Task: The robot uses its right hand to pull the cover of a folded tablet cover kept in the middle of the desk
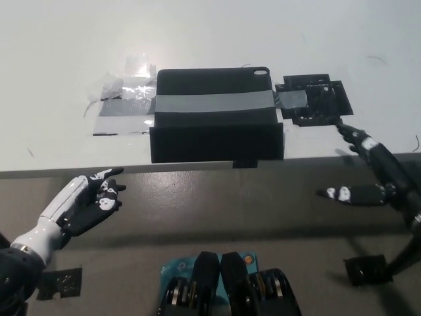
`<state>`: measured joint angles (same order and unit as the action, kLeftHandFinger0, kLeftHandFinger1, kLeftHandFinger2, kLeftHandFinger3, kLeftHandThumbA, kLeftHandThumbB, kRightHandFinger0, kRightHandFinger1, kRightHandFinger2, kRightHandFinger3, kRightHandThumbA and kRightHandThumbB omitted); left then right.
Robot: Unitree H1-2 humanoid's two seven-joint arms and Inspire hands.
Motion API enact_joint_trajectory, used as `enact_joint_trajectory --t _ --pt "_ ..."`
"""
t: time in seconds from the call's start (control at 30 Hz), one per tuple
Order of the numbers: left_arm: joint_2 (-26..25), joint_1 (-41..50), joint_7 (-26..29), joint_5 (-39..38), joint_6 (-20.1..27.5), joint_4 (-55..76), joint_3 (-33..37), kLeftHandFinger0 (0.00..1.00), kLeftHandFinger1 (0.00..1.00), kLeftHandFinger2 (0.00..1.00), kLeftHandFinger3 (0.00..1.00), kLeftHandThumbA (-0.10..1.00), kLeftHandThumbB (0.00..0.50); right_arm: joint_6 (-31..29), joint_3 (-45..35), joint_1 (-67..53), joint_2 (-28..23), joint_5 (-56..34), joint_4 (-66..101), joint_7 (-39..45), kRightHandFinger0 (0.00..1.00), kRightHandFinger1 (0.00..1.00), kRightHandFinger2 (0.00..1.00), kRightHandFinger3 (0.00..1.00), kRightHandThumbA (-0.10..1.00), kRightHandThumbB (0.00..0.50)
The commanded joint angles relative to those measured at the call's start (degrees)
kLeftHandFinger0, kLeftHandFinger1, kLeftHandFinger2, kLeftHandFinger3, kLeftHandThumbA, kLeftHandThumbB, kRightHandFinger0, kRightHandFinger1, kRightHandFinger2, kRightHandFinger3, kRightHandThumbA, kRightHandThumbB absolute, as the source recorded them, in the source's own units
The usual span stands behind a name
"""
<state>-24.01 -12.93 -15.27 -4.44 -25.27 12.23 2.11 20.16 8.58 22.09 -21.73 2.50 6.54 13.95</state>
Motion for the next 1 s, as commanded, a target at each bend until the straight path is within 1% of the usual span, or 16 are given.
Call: enact_joint_trajectory --t 0.0,0.1,0.13,0.2,0.23,0.27,0.3,0.37,0.5,0.53,0.63,0.67,0.7,0.8,0.9,0.97 --pt "-0.73 -1.48 -1.07 -0.46 -1.63 3.03 -0.19 0.71 0.82 0.94 1.0 1.0 0.126 -0.32 2.65 6.34 -1.37 4.73 3.92 1.9 1.0 1.0 1.0 1.0 1.0 0.497" --pt "-0.9 -1.31 -1.14 -0.14 -1.65 3.48 -0.01 0.72 0.83 0.95 1.0 1.0 0.121 -0.18 5.15 10.42 -0.28 7.42 4.64 2.01 1.0 1.0 1.0 1.0 1.0 0.5" --pt "-0.86 -1.15 -0.99 -0.31 -1.66 3.68 -0.2 0.72 0.83 0.96 1.0 1.0 0.106 -0.06 6.03 11.82 0.31 8.34 4.62 1.76 1.0 1.0 1.0 1.0 1.0 0.5" --pt "-1.02 -1.12 -1.15 -0.34 -1.65 3.51 -0.33 0.74 0.84 0.96 1.0 1.0 0.108 -1.34 8.24 15.44 2.18 11.3 3.63 0.55 1.0 1.0 1.0 1.0 1.0 0.5" --pt "-1.04 -1.12 -1.22 -0.35 -1.65 3.52 -0.34 0.74 0.83 0.95 1.0 1.0 0.109 -1.28 8.52 15.78 2.33 11.66 3.76 0.45 1.0 1.0 1.0 1.0 1.0 0.5" --pt "-1.06 -1.14 -1.26 -0.3 -1.65 3.59 -0.28 0.74 0.84 0.95 1.0 1.0 0.102 -1.37 9.04 16.9 3.02 11.98 3.47 0.42 1.0 1.0 1.0 1.0 1.0 0.5" --pt "-0.96 -1.22 -1.29 -0.35 -1.65 3.55 -0.25 0.74 0.83 0.95 1.0 1.0 0.114 -2.12 10.38 18.49 3.3 13.66 2.85 0.64 1.0 1.0 1.0 1.0 1.0 0.5" --pt "-0.82 -1.24 -1.52 -0.31 -1.28 3.28 -0.12 0.74 0.83 0.95 1.0 1.0 0.114 -1.02 11.61 20.58 4.19 14.12 2.48 1.49 1.0 1.0 1.0 1.0 1.0 0.5" --pt "-0.65 -1.16 -1.53 -0.13 -1.02 2.87 -0.23 0.74 0.84 0.95 1.0 1.0 0.117 -1.77 15.46 24.37 6.02 16.12 -1.6 3.01 1.0 1.0 1.0 1.0 1.0 0.5" --pt "-0.66 -1.11 -1.53 0.0 -0.48 2.55 -0.24 0.74 0.84 0.95 1.0 1.0 0.107 -1.26 16.75 25.25 6.65 16.8 -3.92 3.59 1.0 1.0 1.0 1.0 1.0 0.5" --pt "-0.72 -1.21 -1.59 0.03 -0.97 2.79 -0.2 0.74 0.83 0.95 1.0 1.0 0.102 -2.58 18.7 26.76 6.81 17.89 -8.94 4.42 1.0 1.0 1.0 1.0 1.0 0.5" --pt "-0.83 -1.27 -1.69 0.03 -0.87 2.7 -0.17 0.74 0.82 0.94 1.0 1.0 0.119 -3.25 19.27 27.19 6.86 18.38 -10.76 4.41 1.0 1.0 1.0 1.0 1.0 0.5" --pt "-0.92 -1.33 -1.78 -0.09 -1.19 2.86 -0.22 0.74 0.82 0.94 1.0 1.0 0.123 -3.9 19.62 27.53 6.93 18.45 -12.41 4.56 1.0 1.0 1.0 1.0 1.0 0.5" --pt "-0.94 -1.3 -1.9 -0.29 -1.18 2.92 -0.29 0.75 0.83 0.95 1.0 1.0 0.118 -4.7 20.55 28.74 6.94 18.77 -16.77 5.62 1.0 1.0 1.0 1.0 1.0 0.5" --pt "-0.88 -1.38 -1.85 -0.16 -1.26 2.67 -0.29 0.75 0.83 0.95 1.0 1.0 0.132 -6.65 21.56 30.35 6.99 19.94 -22.64 5.44 1.0 1.0 1.0 1.0 1.0 0.5" --pt "-1.05 -1.59 -2.1 -0.05 -0.96 2.33 -0.08 0.75 0.83 0.94 1.0 1.0 0.119 -7.82 22.1 31.38 6.88 20.81 -25.94 5.17 1.0 1.0 1.0 1.0 1.0 0.5"
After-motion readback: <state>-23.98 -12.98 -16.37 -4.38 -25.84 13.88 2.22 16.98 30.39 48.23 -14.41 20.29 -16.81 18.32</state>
